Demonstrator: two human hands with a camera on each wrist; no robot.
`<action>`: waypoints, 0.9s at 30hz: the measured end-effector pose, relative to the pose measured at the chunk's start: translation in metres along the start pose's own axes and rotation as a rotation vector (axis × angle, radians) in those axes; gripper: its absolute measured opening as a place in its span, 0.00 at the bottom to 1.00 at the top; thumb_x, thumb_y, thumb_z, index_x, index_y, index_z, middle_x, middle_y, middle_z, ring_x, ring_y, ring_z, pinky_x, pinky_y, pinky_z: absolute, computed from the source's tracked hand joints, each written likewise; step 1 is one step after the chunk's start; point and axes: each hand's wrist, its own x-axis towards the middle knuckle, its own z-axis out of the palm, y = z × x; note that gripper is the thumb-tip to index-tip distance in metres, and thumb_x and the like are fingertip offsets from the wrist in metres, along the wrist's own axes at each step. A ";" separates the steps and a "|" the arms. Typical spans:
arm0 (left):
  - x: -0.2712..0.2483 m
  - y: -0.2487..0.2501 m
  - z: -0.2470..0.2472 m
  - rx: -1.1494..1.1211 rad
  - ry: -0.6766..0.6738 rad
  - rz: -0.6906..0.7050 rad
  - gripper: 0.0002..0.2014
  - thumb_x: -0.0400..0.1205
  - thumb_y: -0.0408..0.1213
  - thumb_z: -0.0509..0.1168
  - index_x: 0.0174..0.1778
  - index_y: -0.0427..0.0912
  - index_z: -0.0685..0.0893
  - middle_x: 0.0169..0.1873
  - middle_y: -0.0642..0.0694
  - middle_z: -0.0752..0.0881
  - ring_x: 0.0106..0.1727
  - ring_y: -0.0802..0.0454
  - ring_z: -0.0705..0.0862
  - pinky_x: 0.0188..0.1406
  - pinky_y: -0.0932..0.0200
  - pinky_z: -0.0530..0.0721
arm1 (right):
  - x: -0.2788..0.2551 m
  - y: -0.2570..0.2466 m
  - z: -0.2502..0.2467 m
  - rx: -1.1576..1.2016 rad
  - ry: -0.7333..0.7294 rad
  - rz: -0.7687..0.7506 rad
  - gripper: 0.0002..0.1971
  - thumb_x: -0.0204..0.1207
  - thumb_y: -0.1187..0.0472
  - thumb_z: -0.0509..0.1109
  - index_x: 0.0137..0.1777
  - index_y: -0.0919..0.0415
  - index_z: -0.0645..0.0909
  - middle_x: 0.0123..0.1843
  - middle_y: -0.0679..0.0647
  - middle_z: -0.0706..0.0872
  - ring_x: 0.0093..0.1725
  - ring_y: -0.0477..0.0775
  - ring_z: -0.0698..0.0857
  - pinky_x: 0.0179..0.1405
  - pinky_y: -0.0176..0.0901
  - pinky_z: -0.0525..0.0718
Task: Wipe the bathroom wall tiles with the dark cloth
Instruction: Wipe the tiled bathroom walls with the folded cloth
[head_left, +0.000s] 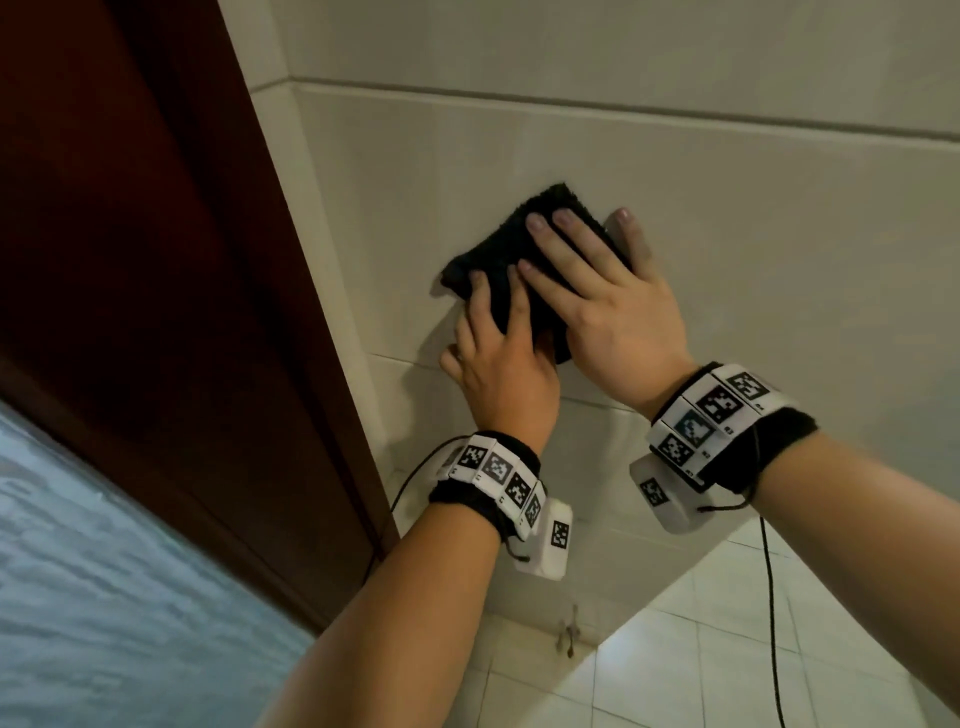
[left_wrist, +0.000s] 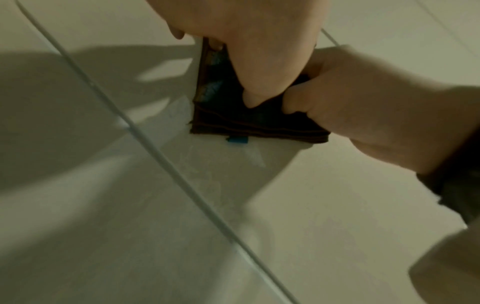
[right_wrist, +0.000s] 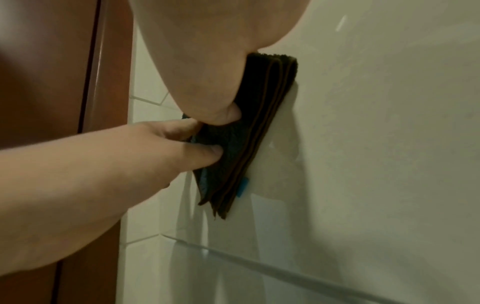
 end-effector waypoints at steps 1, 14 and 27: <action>-0.004 0.003 0.000 0.008 -0.009 0.001 0.43 0.73 0.37 0.76 0.84 0.54 0.66 0.84 0.42 0.63 0.78 0.44 0.65 0.63 0.43 0.67 | -0.005 0.002 -0.001 -0.007 -0.012 -0.003 0.26 0.88 0.56 0.40 0.81 0.53 0.70 0.87 0.55 0.58 0.86 0.57 0.56 0.84 0.66 0.46; 0.004 -0.053 0.000 -0.018 -0.106 -0.183 0.44 0.80 0.44 0.70 0.88 0.51 0.52 0.88 0.44 0.48 0.84 0.46 0.61 0.69 0.40 0.66 | 0.042 -0.046 0.019 0.001 -0.080 -0.201 0.24 0.81 0.53 0.63 0.77 0.53 0.75 0.86 0.59 0.62 0.85 0.62 0.58 0.84 0.68 0.49; 0.003 -0.124 0.027 -0.223 -0.112 -0.366 0.43 0.80 0.39 0.71 0.87 0.45 0.53 0.88 0.42 0.50 0.87 0.44 0.54 0.82 0.43 0.61 | 0.051 -0.115 0.075 0.059 -0.141 -0.300 0.23 0.82 0.59 0.54 0.74 0.58 0.78 0.85 0.60 0.63 0.85 0.62 0.60 0.84 0.64 0.49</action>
